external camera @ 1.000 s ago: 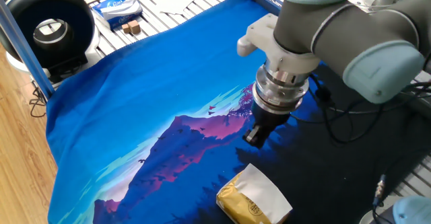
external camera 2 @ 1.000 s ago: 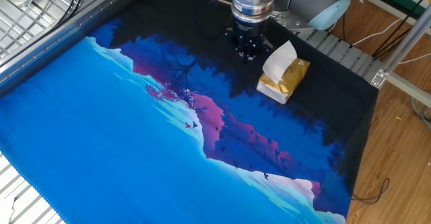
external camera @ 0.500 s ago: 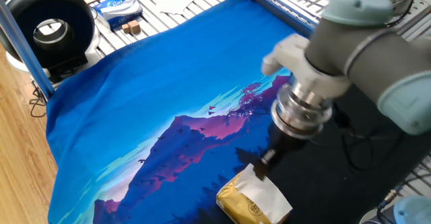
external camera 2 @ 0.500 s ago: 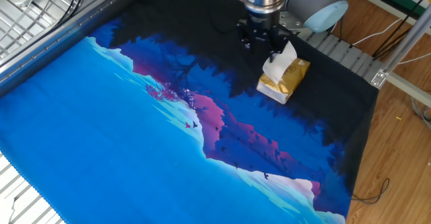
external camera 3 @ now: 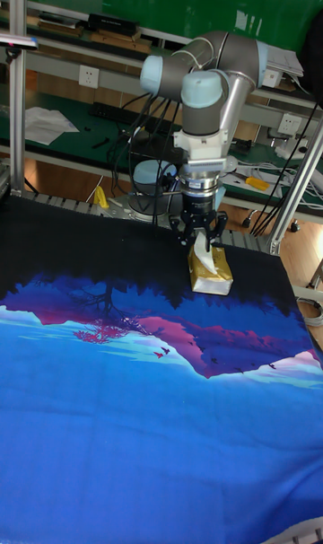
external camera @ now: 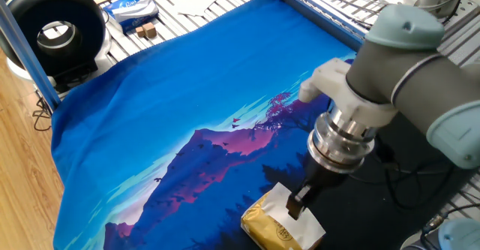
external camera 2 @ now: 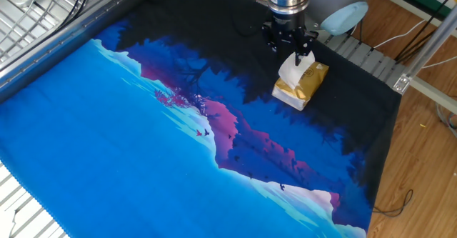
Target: Pull out a napkin
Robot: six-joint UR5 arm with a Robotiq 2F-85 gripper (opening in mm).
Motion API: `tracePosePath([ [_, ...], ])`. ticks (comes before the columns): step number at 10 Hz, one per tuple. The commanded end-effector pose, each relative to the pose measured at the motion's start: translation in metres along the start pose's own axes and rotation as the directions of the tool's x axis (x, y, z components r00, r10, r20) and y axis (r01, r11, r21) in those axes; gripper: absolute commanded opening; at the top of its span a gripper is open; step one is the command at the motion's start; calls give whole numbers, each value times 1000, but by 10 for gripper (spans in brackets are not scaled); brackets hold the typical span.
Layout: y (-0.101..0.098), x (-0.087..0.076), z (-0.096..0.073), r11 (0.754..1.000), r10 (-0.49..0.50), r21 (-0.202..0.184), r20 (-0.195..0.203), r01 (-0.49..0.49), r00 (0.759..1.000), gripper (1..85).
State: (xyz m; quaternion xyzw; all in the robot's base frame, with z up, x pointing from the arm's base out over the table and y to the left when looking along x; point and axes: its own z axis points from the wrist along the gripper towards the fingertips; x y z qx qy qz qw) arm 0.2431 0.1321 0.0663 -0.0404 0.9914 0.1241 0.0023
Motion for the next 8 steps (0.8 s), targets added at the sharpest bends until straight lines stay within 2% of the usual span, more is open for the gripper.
tracePosePath([
  [1, 5, 3, 4, 999, 20, -26, -5, -20, 1000, 383],
  [4, 15, -2, -1, 997, 37, -68, -2, -37, 999, 280],
  [6, 18, -3, -4, 996, 44, -78, -5, -44, 999, 220],
  [8, 19, -6, -6, 996, 55, -76, -7, -55, 998, 117],
])
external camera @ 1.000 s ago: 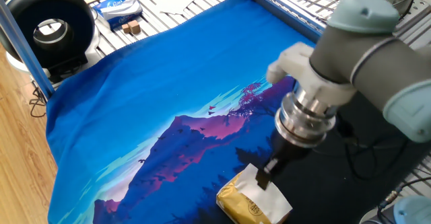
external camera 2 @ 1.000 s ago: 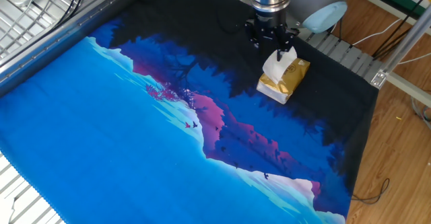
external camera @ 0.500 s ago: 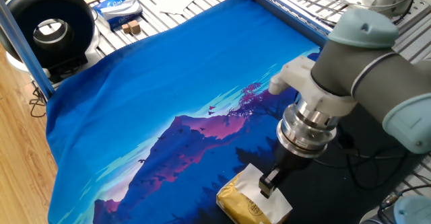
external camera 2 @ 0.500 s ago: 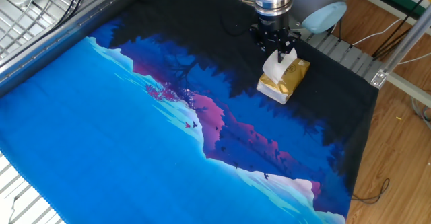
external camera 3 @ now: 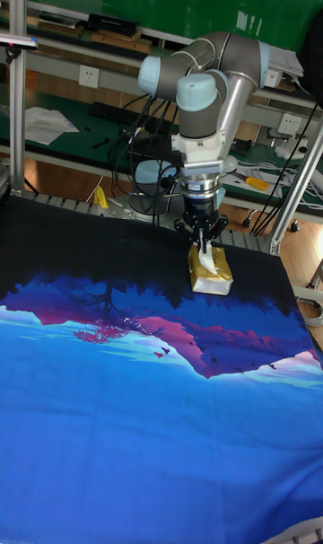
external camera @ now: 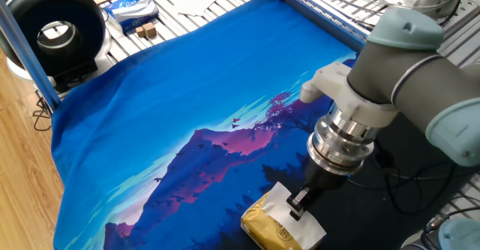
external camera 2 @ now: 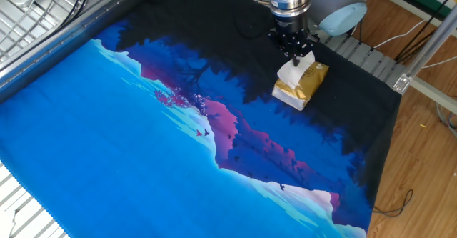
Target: Pull out a napkin
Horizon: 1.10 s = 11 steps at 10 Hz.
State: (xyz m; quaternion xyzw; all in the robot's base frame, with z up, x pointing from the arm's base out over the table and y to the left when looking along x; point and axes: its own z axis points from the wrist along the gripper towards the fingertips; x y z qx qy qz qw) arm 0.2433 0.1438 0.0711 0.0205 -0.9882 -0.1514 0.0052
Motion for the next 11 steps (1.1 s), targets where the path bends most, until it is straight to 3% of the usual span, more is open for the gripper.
tracePosePath([
  [1, 7, -5, -5, 1000, 21, -15, -1, -21, 1000, 70],
  [2, 7, -6, -6, 1000, 27, -6, -5, -27, 1000, 10],
  [7, 0, -19, -18, 999, 15, 32, -20, -14, 1000, 10],
  [11, -12, -34, -19, 997, -12, 79, -7, 13, 1000, 10],
])
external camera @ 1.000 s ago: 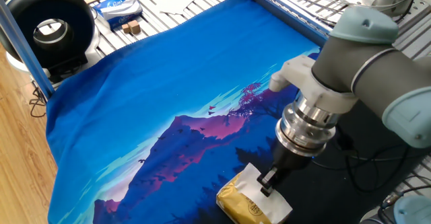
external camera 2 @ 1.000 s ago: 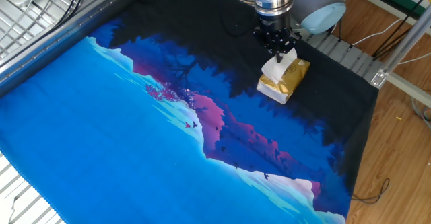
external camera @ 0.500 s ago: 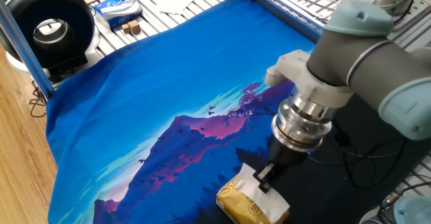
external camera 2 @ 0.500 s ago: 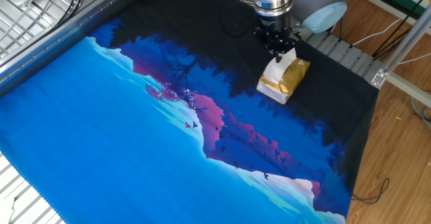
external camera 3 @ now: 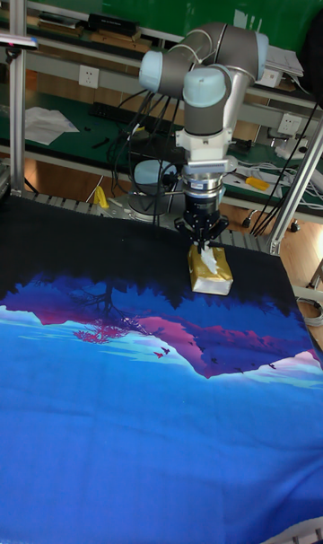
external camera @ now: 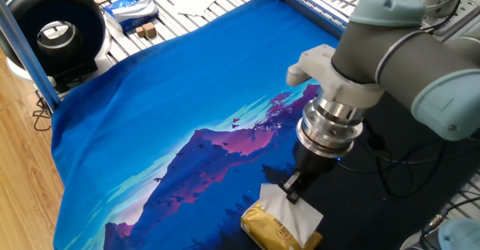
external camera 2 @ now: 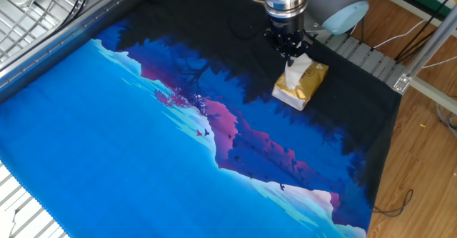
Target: Pull out a napkin
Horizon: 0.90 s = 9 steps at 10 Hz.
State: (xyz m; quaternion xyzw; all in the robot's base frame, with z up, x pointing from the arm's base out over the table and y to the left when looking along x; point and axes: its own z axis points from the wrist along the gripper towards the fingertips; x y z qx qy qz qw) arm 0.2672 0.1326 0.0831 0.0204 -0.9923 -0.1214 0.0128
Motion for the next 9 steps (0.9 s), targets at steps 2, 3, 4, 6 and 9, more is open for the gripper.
tracePosePath([
  [2, -16, -11, -6, 998, -36, 60, 8, 35, 999, 10],
  [3, -23, -12, -8, 995, -48, 84, 11, 47, 999, 10],
  [4, -27, -14, -9, 994, -54, 98, 16, 53, 998, 10],
  [6, -30, -15, -11, 992, -62, 109, 15, 60, 998, 10],
  [9, -40, -15, -18, 986, -72, 150, -1, 71, 997, 10],
])
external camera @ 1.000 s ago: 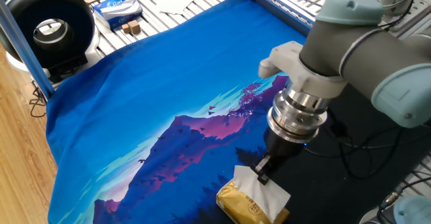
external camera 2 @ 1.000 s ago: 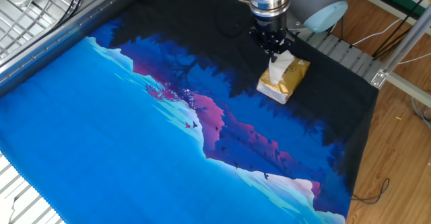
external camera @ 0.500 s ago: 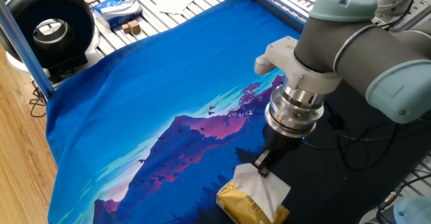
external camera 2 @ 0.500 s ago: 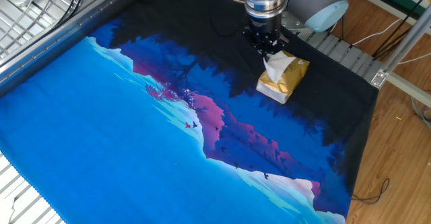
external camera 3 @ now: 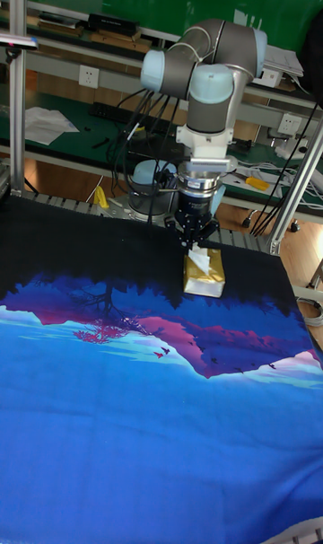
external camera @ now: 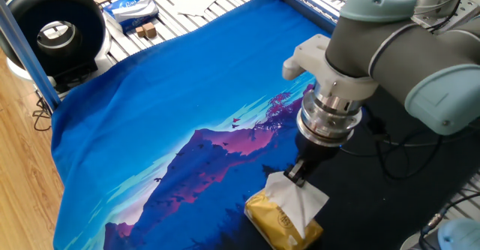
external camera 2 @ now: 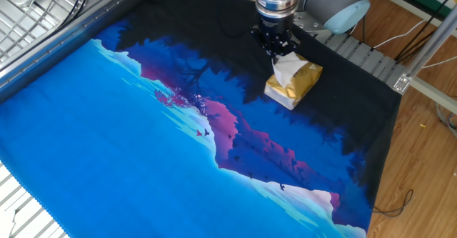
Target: Pull out a napkin
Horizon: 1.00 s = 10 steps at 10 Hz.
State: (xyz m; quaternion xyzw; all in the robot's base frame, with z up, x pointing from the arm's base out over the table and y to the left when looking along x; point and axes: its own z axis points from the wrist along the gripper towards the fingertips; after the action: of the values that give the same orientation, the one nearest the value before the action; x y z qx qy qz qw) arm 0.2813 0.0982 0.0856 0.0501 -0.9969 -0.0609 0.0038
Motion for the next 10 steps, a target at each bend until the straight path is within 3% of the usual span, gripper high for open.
tracePosePath([
  [1, -10, -1, -8, 999, -15, 39, -7, 16, 1000, 10],
  [2, -8, 1, -9, 999, -7, 34, -19, 8, 1000, 10],
  [4, 9, 9, -17, 999, 29, -17, -61, -30, 998, 10],
  [10, 31, 23, -38, 996, 73, -41, -145, -80, 987, 10],
])
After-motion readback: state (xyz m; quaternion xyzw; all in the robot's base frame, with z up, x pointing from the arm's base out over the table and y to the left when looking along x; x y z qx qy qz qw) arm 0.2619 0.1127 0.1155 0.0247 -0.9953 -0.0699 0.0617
